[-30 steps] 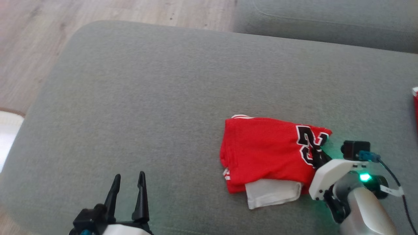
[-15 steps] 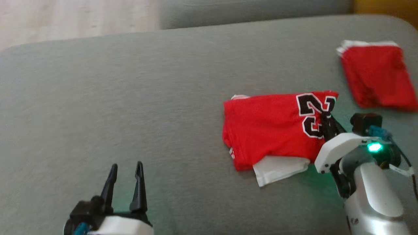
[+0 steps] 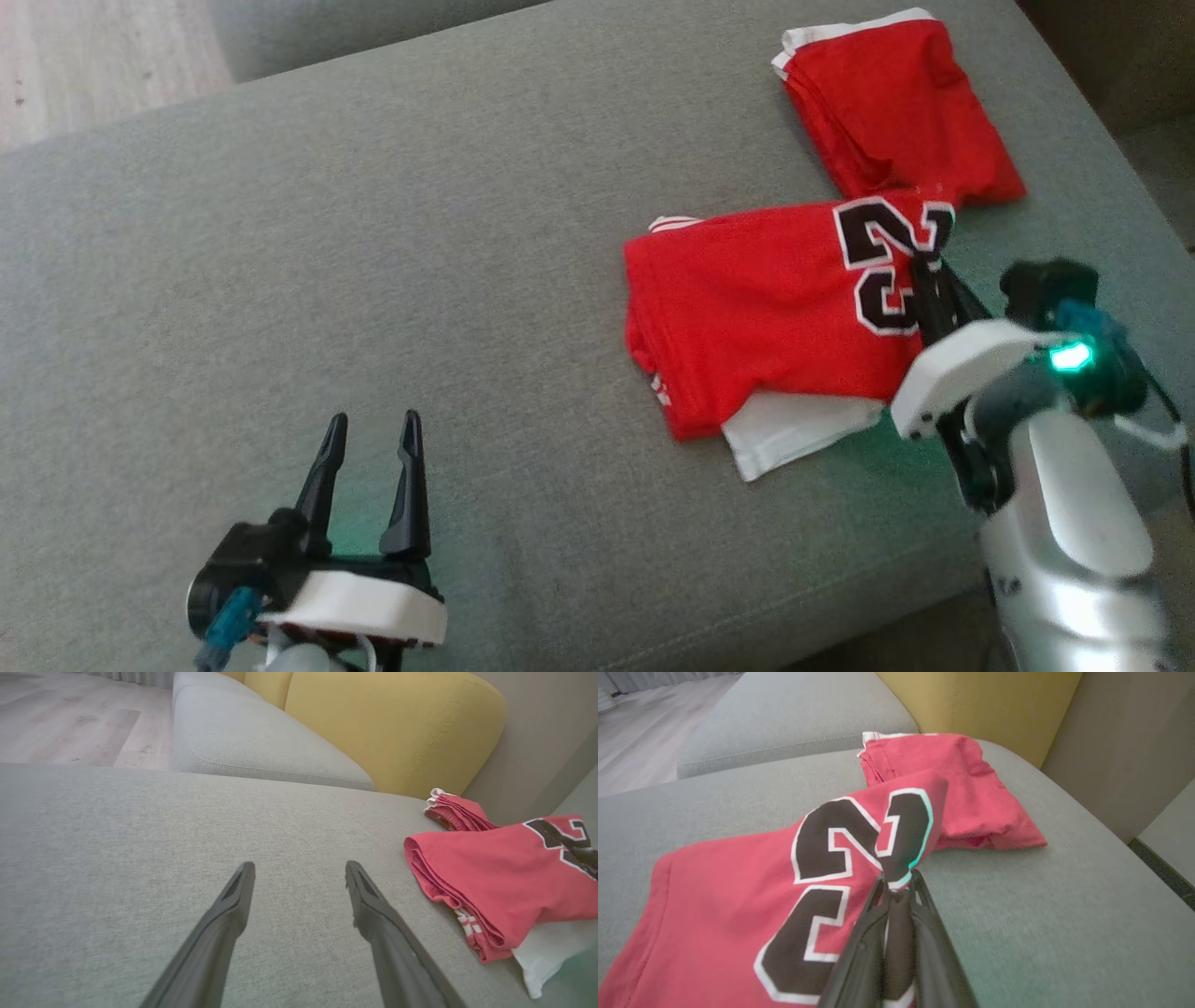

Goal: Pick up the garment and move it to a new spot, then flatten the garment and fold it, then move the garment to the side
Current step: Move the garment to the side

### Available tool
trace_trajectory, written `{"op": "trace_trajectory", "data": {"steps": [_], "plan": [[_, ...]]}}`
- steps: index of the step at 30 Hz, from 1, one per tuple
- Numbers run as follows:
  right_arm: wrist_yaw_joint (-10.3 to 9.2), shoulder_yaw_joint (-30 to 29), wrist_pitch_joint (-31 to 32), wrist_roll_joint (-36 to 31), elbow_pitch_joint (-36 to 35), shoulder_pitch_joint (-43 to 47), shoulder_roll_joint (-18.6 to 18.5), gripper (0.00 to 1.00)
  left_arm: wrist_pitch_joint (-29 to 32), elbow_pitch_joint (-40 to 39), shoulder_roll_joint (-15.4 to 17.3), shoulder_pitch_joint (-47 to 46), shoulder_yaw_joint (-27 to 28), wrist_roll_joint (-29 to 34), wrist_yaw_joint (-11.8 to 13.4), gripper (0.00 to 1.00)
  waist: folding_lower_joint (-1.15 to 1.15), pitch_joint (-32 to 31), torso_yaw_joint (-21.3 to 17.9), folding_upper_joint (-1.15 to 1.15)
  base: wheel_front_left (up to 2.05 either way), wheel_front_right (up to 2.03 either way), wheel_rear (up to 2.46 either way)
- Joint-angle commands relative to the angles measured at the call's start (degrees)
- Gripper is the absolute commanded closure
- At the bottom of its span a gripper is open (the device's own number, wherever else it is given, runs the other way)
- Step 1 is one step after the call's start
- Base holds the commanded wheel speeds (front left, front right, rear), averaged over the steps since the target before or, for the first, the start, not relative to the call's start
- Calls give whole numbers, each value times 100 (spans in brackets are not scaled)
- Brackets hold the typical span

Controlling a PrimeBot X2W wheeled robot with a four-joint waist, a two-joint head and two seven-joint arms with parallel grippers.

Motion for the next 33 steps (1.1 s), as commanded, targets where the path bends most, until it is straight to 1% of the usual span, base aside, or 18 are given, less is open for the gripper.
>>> {"op": "trace_trajectory", "data": {"steps": [1, 7, 14, 21, 28, 29, 31, 32, 33], "plan": [[37, 195, -25, 40, -196, -479, -23, 100, -16, -107, 88, -198, 190, 21, -9, 0, -1, -10, 70, 0, 0, 0, 0], [37, 215, 34, -2, -13, -1132, -90, 100, -37, -104, 70, -181, 212, -3, 30, 0, -1, -36, 433, 0, 0, 0, 0], [37, -101, 179, -168, 574, -1973, -577, 100, -79, -78, 21, -173, 226, -31, 30, 0, -1, 34, 932, 0, 0, 0, 0], [37, -255, 428, -376, 1000, -2478, -1415, 100, -115, -47, -54, -236, 181, -8, -3, 0, -1, 166, 1338, 0, 0, 0, 0], [37, -701, 825, -638, 1335, -2653, -2349, 100, -127, -11, -81, -301, 118, 24, -45, 0, -1, 298, 1690, 0, 0, 0, 0], [37, -701, 825, -638, 1335, -2653, -2349, 100, -127, -11, -81, -301, 118, 24, -45, 0, -1, 298, 1690, 0, 0, 0, 0], [37, -855, 775, -775, 1498, -2650, -2588, 100, -126, 15, -94, -328, 94, 24, -66, 0, -1, 324, 1782, 0, 0, 0, 0], [37, -946, 714, -941, 1511, -2608, -2653, 68, -126, 26, -102, -331, 83, 24, -68, 0, -1, 319, 1817, 0, 0, 0, 0], [37, -1077, 633, -1120, 1511, -2565, -2706, 3, -125, 31, -108, -333, 72, 26, -67, 0, -1, 320, 1849, 0, 0, 0, 0]]}}
